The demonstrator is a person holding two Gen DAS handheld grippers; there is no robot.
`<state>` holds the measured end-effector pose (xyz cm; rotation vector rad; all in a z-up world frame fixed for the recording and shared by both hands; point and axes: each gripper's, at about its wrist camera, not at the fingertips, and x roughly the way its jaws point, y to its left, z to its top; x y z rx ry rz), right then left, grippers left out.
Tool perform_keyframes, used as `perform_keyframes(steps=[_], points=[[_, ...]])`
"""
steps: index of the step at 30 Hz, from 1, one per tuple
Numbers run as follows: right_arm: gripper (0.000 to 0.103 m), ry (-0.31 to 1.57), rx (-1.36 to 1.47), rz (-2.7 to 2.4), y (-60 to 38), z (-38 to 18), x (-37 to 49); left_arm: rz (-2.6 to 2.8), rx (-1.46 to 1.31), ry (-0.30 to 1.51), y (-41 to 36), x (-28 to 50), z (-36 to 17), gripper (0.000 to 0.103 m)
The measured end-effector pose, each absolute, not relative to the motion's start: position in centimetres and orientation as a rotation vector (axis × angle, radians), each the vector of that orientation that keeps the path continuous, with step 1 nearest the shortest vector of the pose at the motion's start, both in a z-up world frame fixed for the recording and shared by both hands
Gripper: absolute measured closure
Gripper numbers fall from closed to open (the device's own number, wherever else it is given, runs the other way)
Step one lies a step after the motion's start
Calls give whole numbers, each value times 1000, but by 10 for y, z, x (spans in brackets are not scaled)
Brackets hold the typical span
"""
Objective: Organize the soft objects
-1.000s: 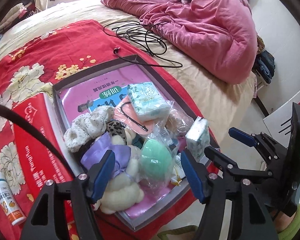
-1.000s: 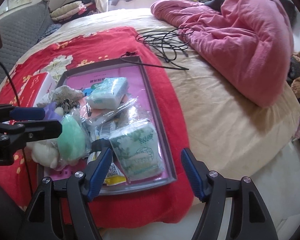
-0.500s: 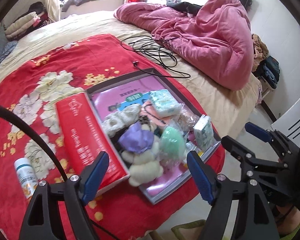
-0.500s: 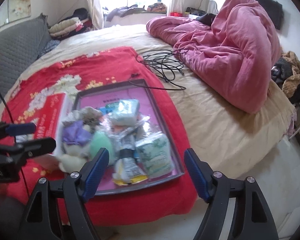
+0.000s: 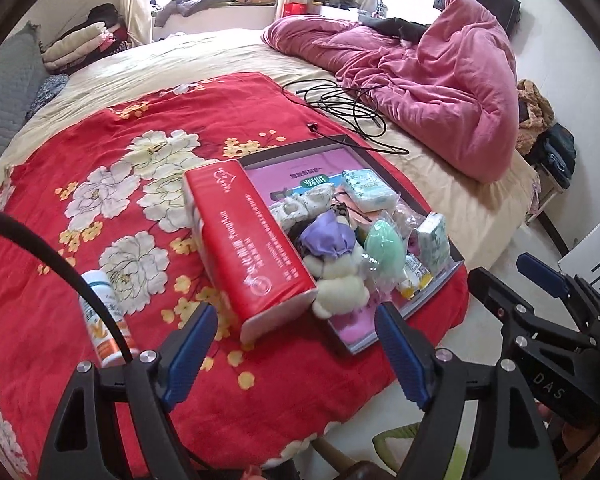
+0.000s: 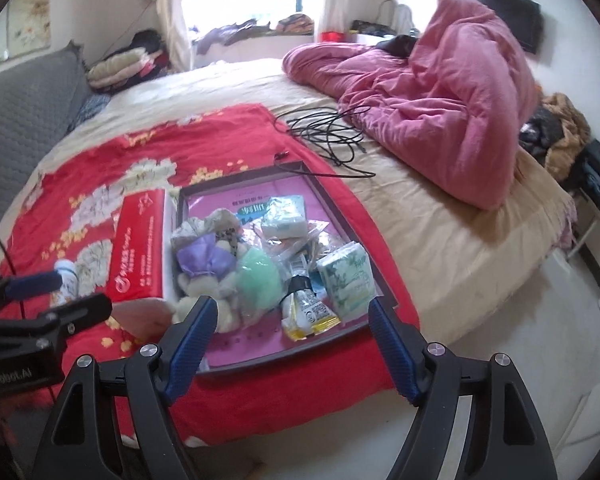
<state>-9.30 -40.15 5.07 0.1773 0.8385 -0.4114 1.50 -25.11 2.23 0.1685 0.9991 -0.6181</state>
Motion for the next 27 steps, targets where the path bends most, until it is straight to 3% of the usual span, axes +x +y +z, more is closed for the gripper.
perform_keyframes(steps=[27], points=[[24, 843, 273, -461, -340, 31, -138, -535, 185, 974, -196, -27, 17, 23]])
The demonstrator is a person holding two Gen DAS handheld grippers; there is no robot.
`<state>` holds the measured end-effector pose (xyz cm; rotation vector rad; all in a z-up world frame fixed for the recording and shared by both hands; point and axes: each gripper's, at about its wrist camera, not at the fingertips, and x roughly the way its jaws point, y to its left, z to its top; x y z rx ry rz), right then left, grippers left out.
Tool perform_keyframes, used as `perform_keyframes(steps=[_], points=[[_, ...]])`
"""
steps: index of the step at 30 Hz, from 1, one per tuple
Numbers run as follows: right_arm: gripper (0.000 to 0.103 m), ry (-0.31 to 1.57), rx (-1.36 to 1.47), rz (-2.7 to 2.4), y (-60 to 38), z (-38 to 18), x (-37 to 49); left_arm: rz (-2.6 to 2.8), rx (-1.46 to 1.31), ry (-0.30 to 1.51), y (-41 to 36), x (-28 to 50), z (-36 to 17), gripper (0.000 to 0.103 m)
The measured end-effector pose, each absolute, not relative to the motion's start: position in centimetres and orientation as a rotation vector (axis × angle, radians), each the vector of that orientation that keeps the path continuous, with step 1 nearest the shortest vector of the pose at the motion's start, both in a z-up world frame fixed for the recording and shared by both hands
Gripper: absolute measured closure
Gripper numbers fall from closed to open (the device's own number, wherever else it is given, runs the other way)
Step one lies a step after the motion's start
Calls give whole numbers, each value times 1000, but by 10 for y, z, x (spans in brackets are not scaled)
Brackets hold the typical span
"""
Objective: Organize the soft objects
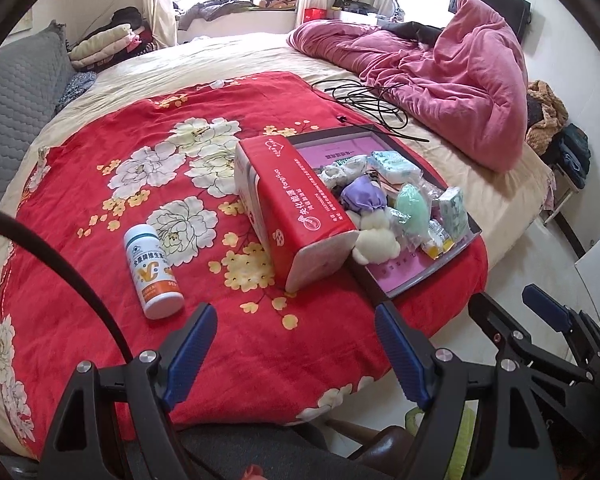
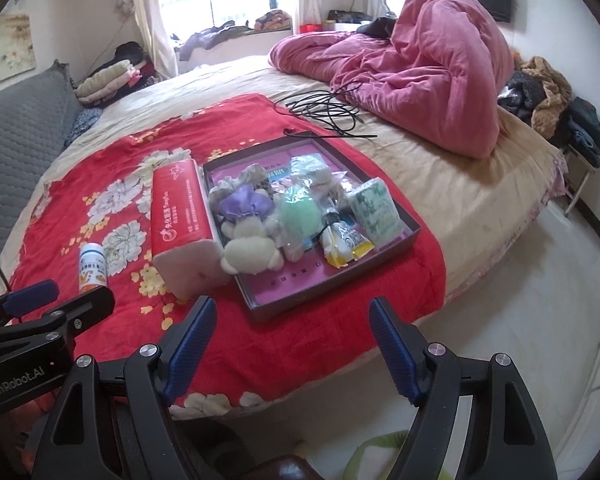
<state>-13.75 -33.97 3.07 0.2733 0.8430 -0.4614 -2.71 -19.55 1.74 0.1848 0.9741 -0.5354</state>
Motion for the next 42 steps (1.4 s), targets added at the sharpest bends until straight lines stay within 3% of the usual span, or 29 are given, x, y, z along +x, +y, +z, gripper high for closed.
perform_keyframes(steps=[42], points=[[24, 848, 280, -489, -346, 24, -152, -503, 191, 1002, -192, -40, 2, 23]])
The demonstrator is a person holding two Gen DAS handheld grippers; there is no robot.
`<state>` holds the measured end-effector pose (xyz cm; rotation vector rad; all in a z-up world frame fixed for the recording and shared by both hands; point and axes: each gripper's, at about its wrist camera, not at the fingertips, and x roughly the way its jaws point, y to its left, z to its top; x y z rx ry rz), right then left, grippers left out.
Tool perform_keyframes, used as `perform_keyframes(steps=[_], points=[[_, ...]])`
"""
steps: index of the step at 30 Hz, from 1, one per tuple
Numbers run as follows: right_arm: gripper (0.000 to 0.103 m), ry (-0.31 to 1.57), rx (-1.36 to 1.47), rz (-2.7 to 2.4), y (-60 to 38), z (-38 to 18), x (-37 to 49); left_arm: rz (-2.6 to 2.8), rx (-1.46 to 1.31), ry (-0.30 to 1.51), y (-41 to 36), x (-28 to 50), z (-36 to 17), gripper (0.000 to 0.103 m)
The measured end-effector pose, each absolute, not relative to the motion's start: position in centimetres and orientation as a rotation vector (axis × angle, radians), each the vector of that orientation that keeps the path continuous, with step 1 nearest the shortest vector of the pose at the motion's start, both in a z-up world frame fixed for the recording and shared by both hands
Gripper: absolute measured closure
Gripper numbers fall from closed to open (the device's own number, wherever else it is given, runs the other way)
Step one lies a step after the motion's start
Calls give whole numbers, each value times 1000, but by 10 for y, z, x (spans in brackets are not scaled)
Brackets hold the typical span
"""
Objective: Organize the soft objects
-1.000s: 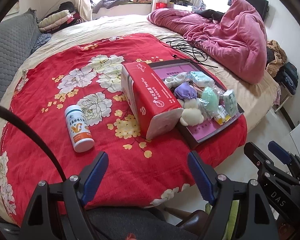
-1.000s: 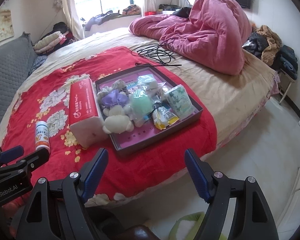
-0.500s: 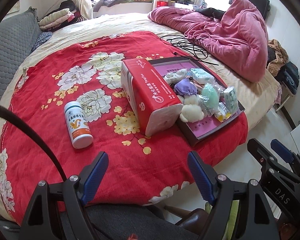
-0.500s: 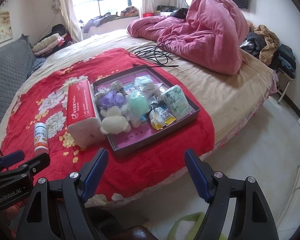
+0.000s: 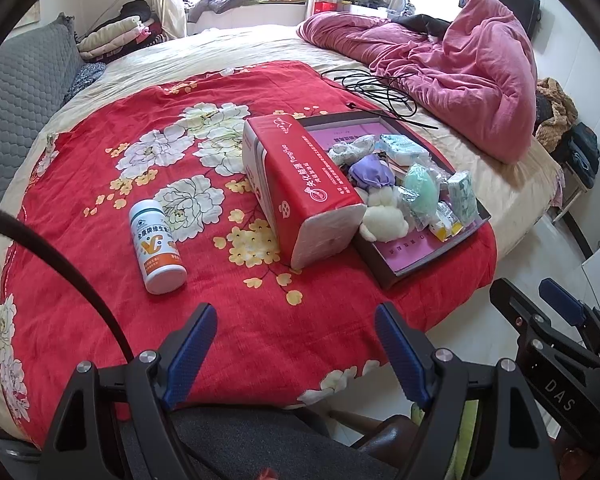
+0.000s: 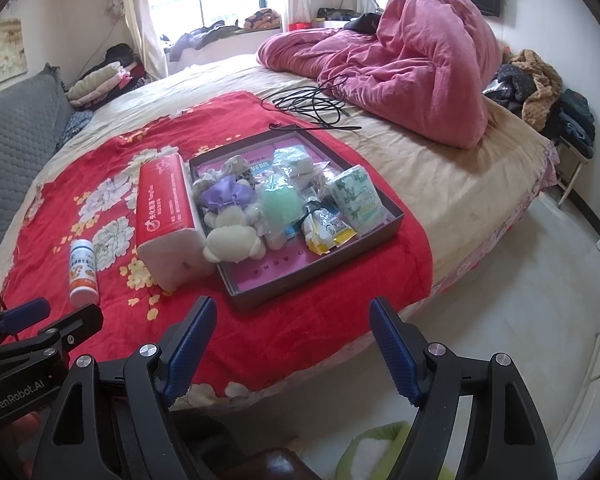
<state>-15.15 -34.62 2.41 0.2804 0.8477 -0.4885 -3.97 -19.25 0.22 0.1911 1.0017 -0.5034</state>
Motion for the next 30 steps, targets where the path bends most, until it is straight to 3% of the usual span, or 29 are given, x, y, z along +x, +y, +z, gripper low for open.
perform_keyframes(steps=[30], points=[[24, 848, 276, -496, -347, 22, -150, -489, 192, 1006, -192, -40, 1, 23]])
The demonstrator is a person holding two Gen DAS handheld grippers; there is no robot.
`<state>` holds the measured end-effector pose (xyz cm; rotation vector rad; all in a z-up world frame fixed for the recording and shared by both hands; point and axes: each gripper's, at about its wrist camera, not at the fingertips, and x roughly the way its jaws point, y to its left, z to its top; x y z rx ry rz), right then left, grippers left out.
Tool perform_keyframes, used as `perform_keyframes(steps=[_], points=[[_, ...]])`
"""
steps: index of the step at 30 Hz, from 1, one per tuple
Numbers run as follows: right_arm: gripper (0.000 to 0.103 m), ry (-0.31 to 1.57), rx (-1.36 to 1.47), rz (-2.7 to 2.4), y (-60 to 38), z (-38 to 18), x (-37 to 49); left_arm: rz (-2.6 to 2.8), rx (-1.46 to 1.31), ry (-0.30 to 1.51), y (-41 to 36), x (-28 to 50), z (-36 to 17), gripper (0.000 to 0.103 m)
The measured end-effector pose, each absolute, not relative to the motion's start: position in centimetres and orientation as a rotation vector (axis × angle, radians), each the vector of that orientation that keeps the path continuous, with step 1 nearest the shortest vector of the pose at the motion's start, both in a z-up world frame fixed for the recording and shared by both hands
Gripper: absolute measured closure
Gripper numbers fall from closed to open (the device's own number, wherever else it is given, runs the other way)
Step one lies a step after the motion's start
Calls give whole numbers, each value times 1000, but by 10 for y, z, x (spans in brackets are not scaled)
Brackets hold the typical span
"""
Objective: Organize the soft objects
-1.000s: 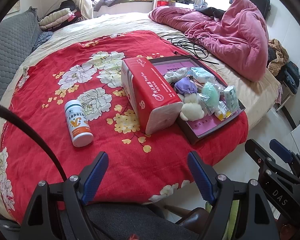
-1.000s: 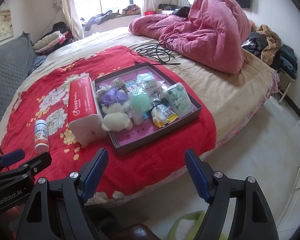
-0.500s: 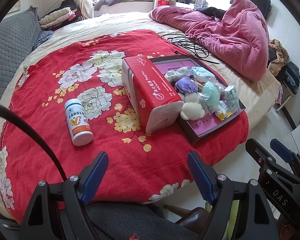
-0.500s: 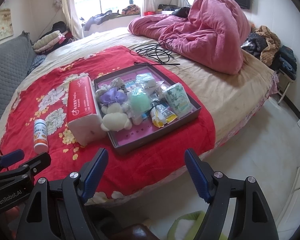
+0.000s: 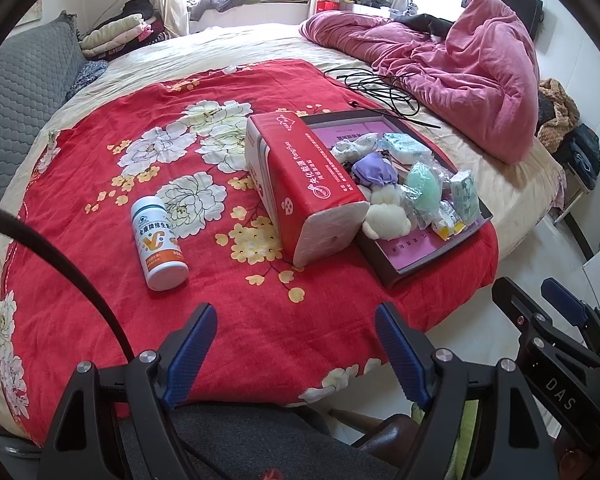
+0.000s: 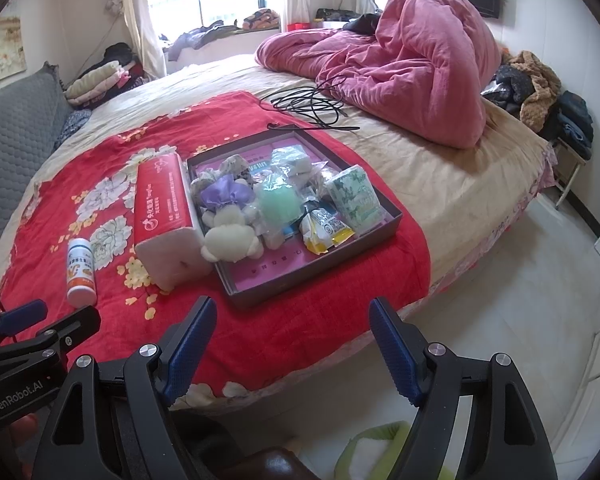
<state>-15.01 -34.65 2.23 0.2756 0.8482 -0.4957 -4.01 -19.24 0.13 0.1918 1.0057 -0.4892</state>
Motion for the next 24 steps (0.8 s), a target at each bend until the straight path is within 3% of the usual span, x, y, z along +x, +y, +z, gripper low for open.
perform_keyframes(steps=[24], points=[[24, 857, 269, -496, -345, 20, -148, -477, 204, 1008, -193, -37, -3, 23]])
